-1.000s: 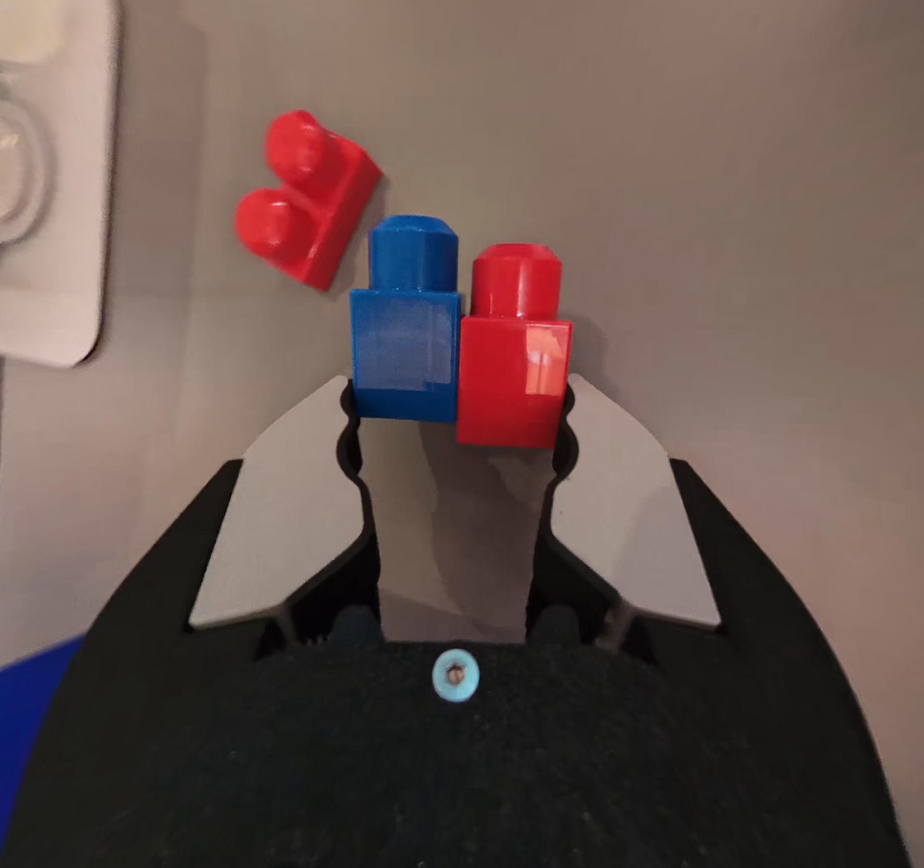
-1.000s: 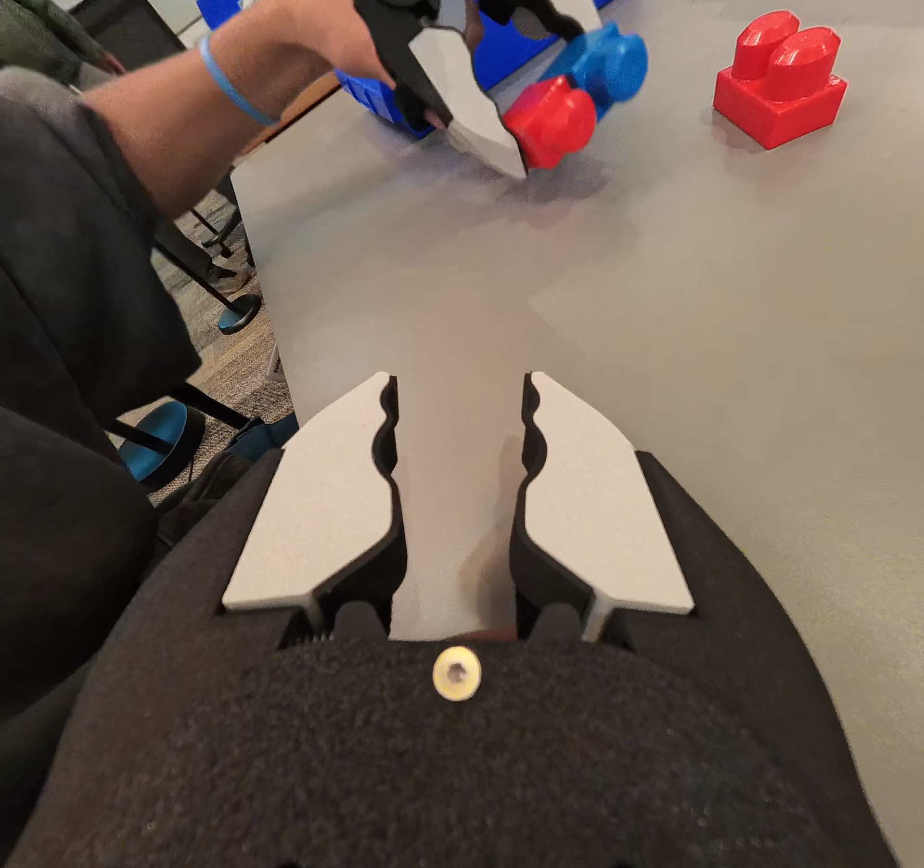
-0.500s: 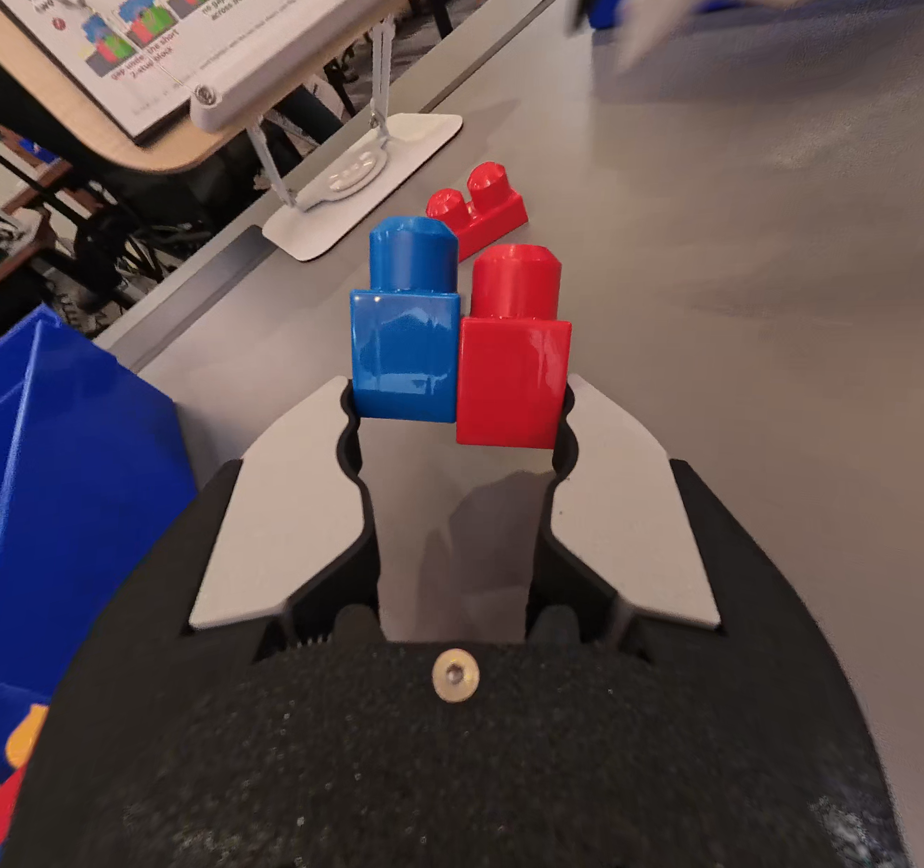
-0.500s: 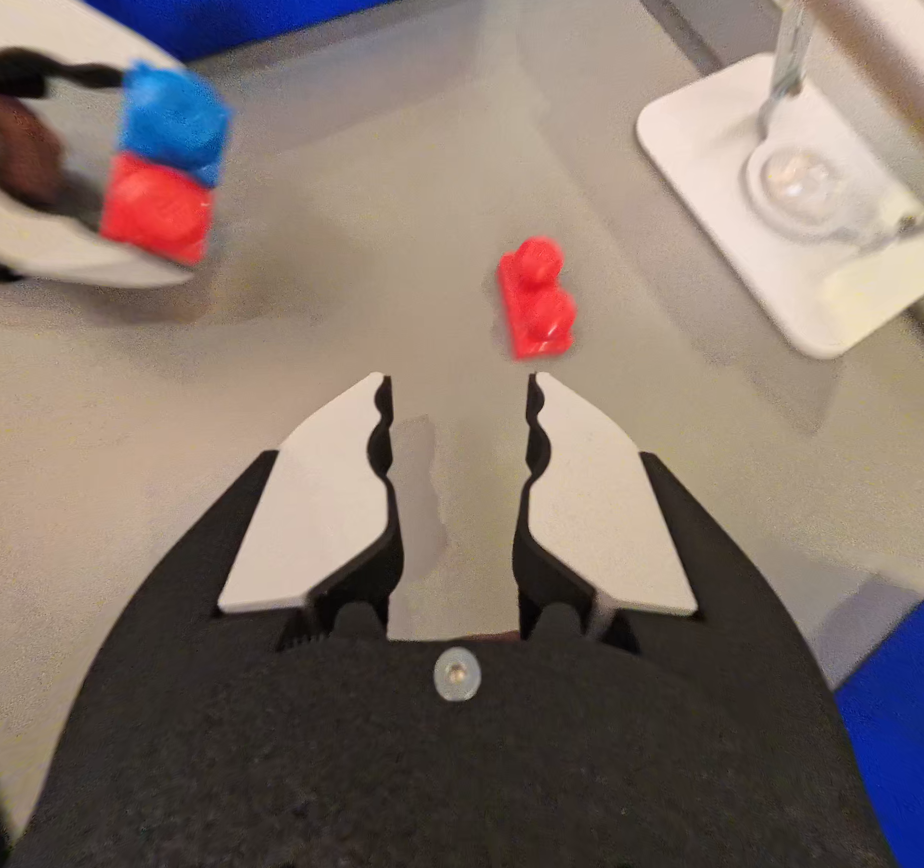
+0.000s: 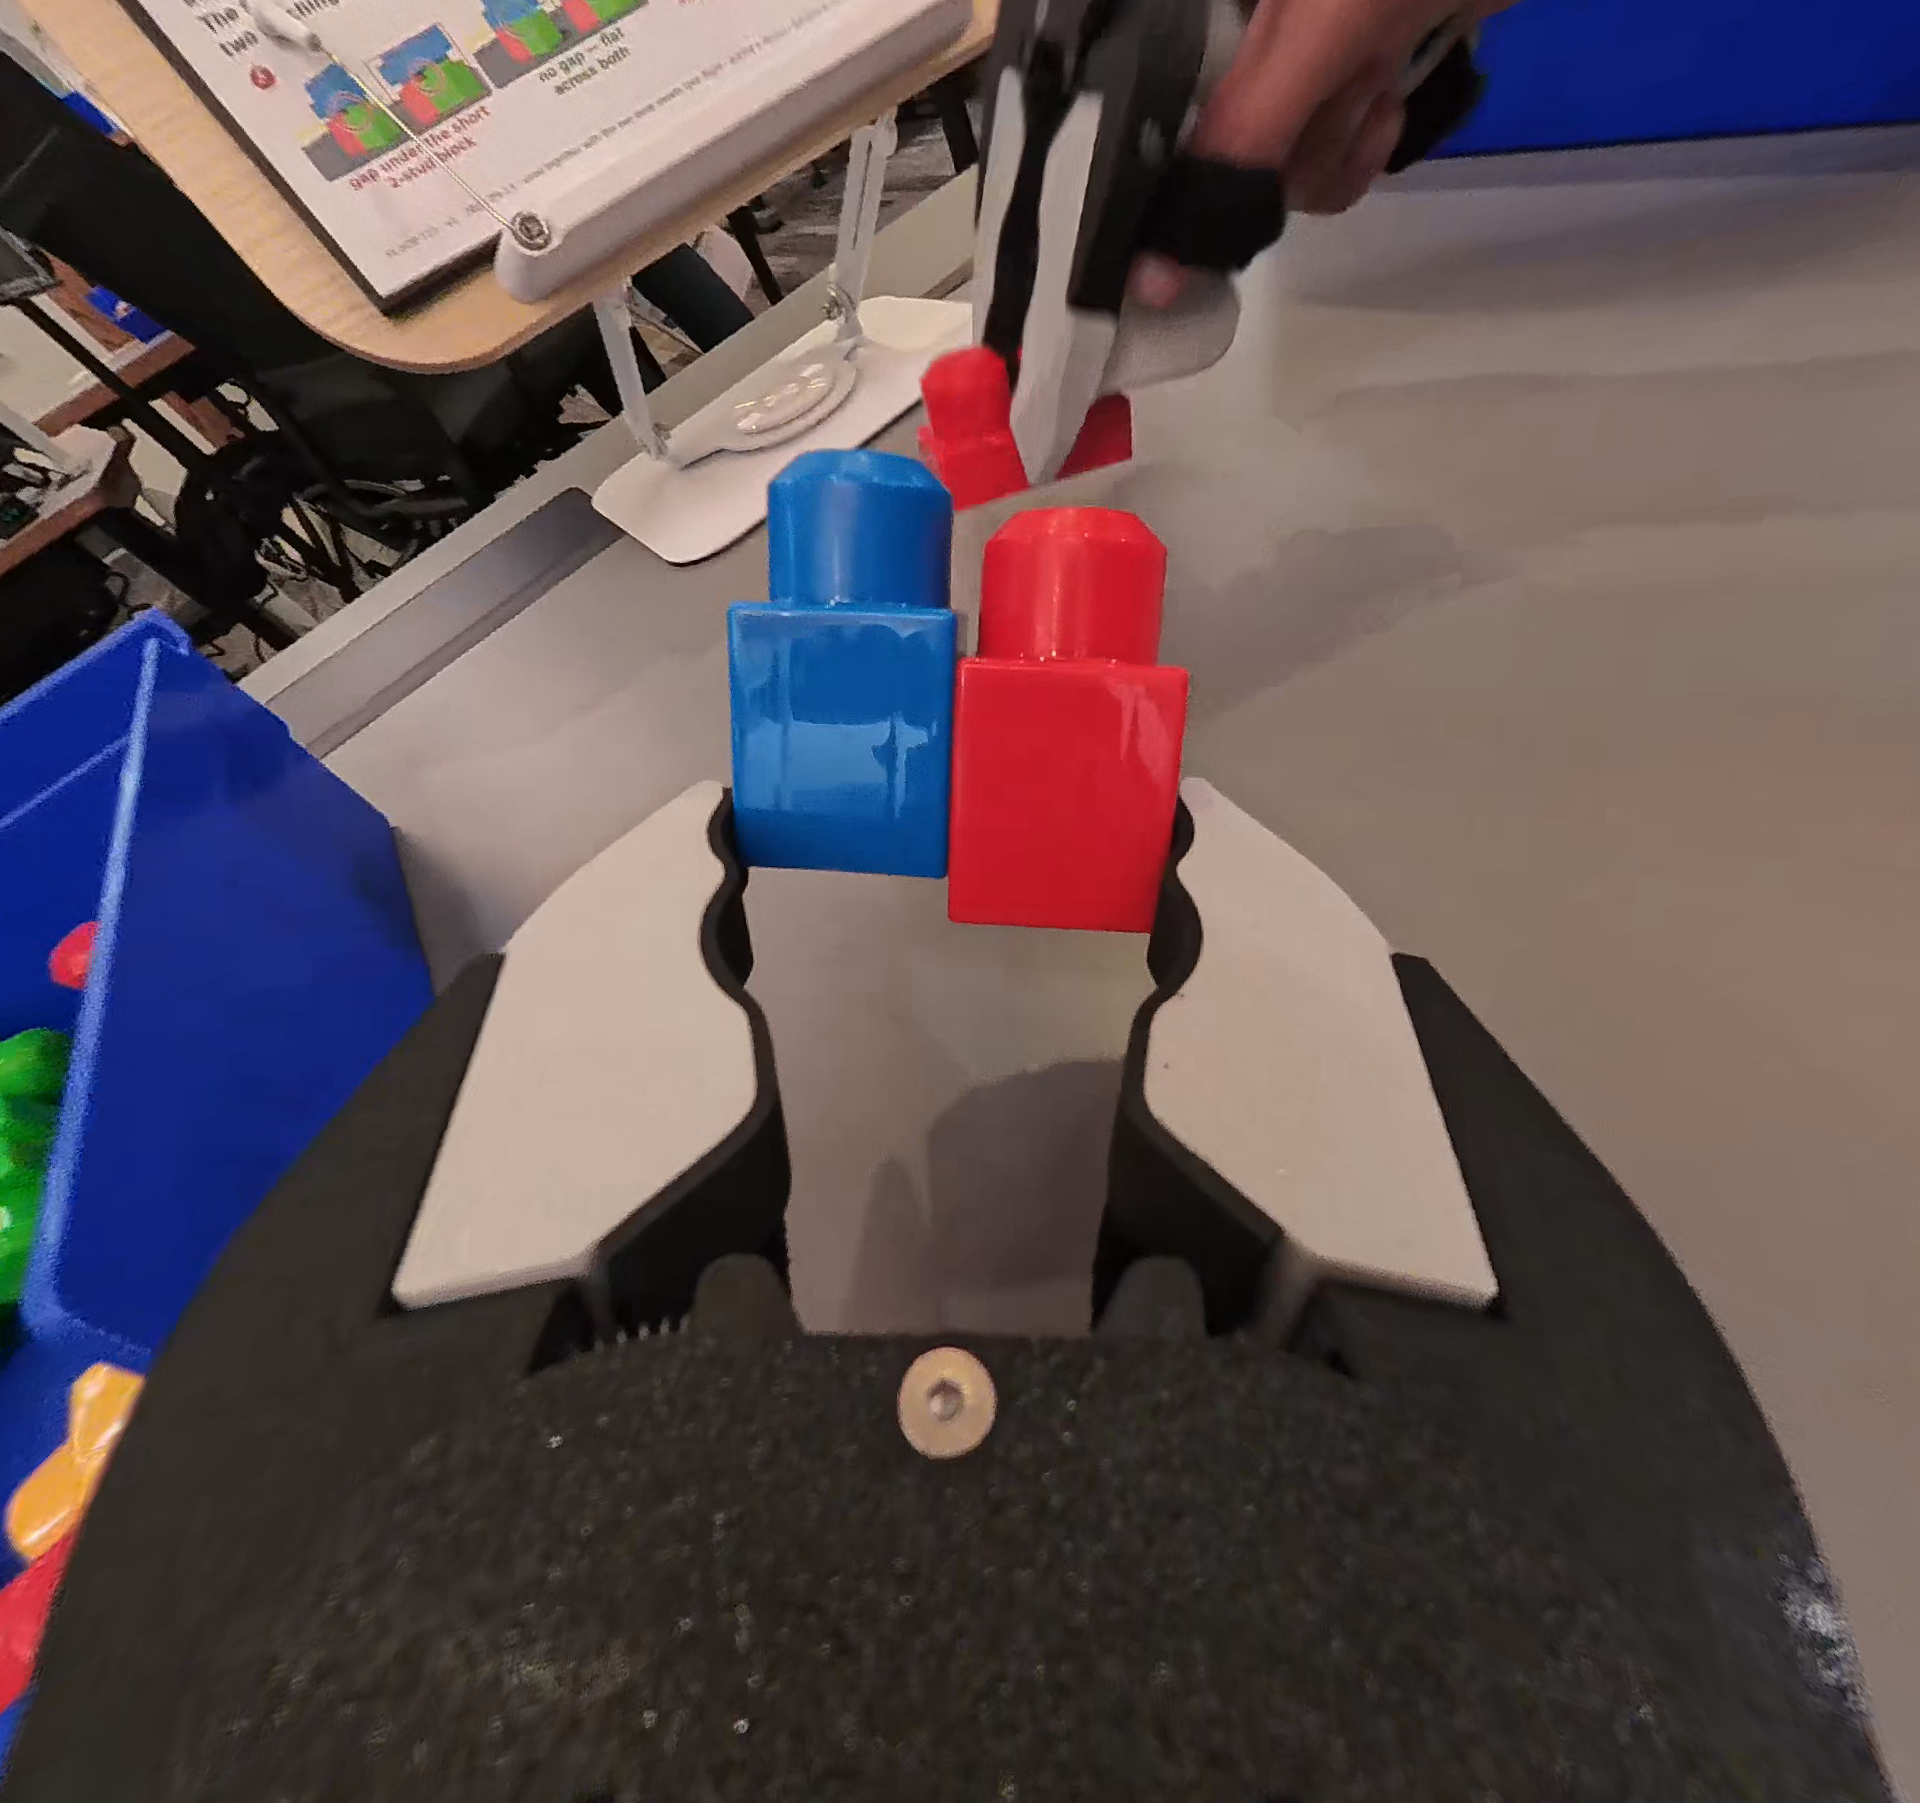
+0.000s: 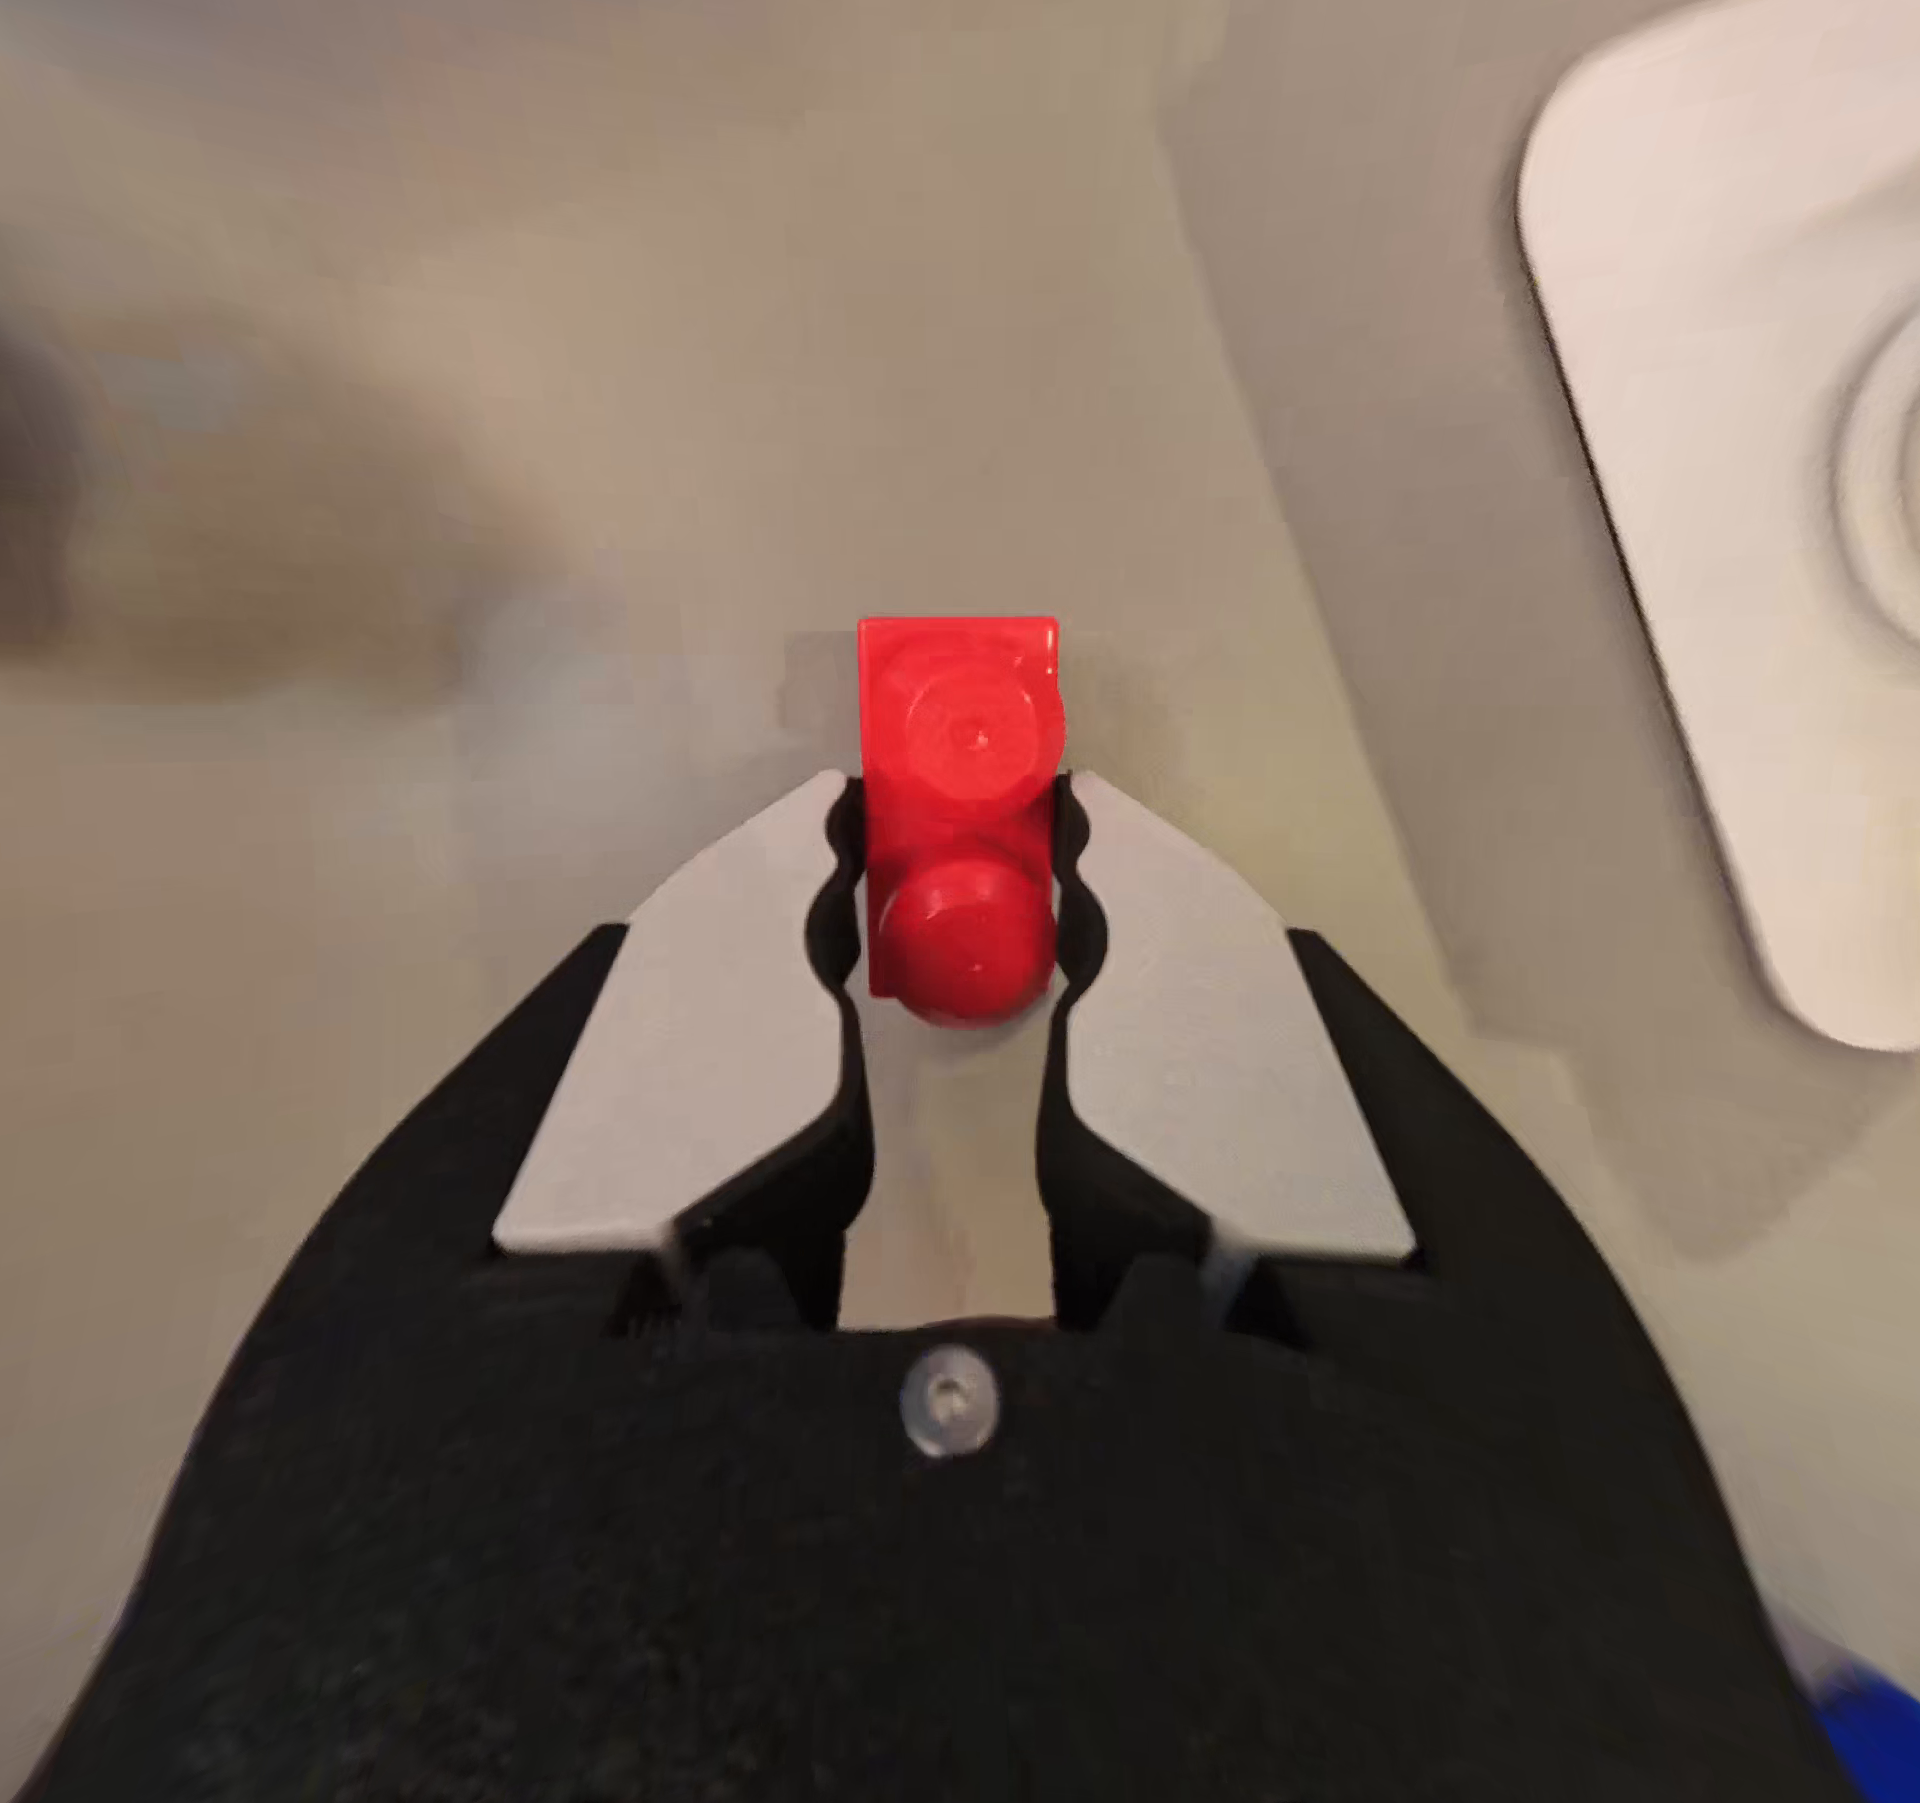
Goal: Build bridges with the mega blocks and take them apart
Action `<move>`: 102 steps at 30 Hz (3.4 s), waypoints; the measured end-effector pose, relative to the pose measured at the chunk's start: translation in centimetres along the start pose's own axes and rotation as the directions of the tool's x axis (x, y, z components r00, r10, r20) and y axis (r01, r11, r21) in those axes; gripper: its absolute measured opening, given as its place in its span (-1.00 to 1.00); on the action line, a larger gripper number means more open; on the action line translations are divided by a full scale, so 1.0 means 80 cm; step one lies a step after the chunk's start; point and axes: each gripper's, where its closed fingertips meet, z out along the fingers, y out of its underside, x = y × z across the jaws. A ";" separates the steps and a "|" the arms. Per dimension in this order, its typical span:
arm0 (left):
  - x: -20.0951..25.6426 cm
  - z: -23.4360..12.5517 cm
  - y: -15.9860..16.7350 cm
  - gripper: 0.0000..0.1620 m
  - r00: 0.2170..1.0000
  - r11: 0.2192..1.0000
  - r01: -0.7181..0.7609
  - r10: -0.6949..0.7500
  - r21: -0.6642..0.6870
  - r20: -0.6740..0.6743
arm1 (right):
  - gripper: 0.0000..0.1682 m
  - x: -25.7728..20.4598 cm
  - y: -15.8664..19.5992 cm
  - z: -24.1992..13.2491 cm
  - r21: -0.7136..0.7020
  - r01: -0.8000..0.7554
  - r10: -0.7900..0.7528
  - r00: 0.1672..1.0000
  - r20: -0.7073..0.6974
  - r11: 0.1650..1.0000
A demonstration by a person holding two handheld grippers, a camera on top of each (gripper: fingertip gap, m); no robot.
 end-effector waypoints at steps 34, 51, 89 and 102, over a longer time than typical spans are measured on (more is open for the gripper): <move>0.075 0.037 -0.082 -0.08 0.779 0.775 -0.622 0.627 -0.113 0.007 | -0.59 -0.172 0.013 -0.129 0.487 -0.399 0.155 0.871 0.466 0.777; 0.099 0.038 -0.070 -0.08 0.730 0.719 -0.682 0.679 -0.132 -0.074 | -0.59 -0.174 0.037 -0.106 0.393 -0.371 0.153 0.861 0.486 0.841; 0.054 -0.029 -0.029 0.01 0.957 0.989 0.051 -0.087 -0.137 -0.275 | -0.59 -0.158 0.057 -0.143 0.598 -0.497 0.153 0.833 0.531 0.629; 0.064 0.024 0.027 -0.04 0.860 0.696 -0.375 0.014 -0.612 -0.510 | -0.59 -0.154 0.075 -0.151 0.602 -0.441 0.151 0.870 0.470 0.666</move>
